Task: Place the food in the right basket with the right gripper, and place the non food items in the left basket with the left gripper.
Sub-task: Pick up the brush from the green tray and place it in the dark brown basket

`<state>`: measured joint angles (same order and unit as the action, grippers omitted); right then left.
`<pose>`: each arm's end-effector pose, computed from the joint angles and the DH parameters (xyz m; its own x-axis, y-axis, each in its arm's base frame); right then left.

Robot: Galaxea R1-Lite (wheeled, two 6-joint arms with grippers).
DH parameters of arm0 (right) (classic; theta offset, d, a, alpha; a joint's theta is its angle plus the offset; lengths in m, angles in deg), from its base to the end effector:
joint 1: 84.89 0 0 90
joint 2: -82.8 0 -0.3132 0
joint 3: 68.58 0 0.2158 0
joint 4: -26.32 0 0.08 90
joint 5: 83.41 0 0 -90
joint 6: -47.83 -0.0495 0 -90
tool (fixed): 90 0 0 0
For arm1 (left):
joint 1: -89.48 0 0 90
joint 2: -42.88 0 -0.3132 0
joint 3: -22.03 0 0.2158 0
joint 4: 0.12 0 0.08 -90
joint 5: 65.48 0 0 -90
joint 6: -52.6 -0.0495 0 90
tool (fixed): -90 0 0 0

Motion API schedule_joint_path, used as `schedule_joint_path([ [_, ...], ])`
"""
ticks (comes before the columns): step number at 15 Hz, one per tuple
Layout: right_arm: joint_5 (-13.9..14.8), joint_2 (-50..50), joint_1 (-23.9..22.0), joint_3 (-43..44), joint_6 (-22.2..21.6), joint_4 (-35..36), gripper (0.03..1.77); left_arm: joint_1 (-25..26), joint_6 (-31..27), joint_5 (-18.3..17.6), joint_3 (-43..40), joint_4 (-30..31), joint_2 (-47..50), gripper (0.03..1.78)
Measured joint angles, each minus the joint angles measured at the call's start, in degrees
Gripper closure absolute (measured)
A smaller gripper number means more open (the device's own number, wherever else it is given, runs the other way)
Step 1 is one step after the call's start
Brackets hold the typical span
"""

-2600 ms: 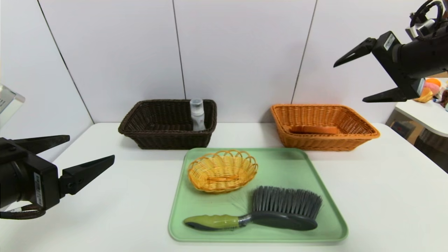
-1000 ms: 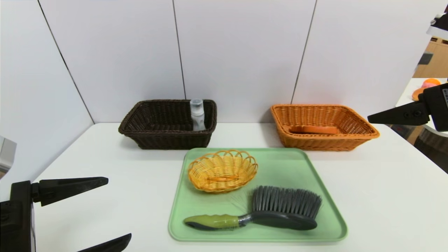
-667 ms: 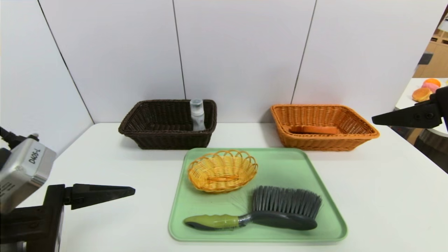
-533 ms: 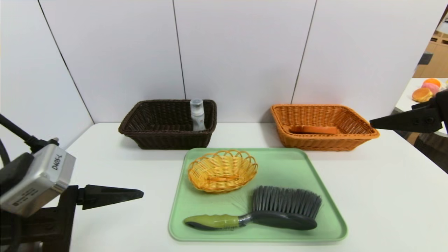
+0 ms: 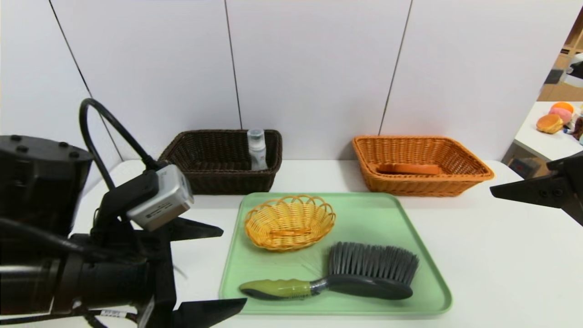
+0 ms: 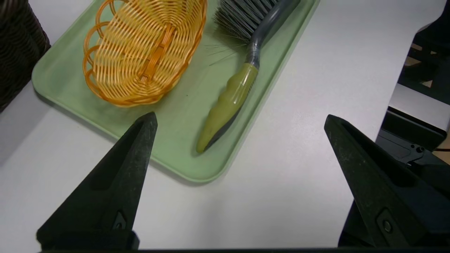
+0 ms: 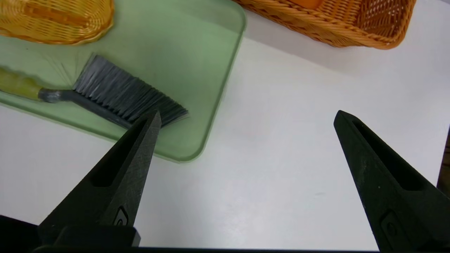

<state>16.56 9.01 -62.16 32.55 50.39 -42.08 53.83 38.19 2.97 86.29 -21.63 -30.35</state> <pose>0.1890 0.0699 0.3153 0.7519 0.1273 -0.6469 -0.2869 0.9466 -0.1473 0.1774 -0.1497 0.2023 0.4373 -0.7657 -0.4718 0.8767 0.4797 0.0340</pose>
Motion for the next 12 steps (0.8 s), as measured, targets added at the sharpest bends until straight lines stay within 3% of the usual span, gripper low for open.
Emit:
schedule_joint_path([
  [6, -0.4, 3.7, -8.5, -7.7, -0.3, 0.4, 0.1, -0.8, -1.6, -1.1, 4.9, 2.0, -10.2, 0.12],
  [12, -0.4, 4.3, -10.7, -8.6, -0.4, 3.1, 0.1, -5.4, -0.9, -1.8, 4.3, 1.3, -11.9, 0.12],
])
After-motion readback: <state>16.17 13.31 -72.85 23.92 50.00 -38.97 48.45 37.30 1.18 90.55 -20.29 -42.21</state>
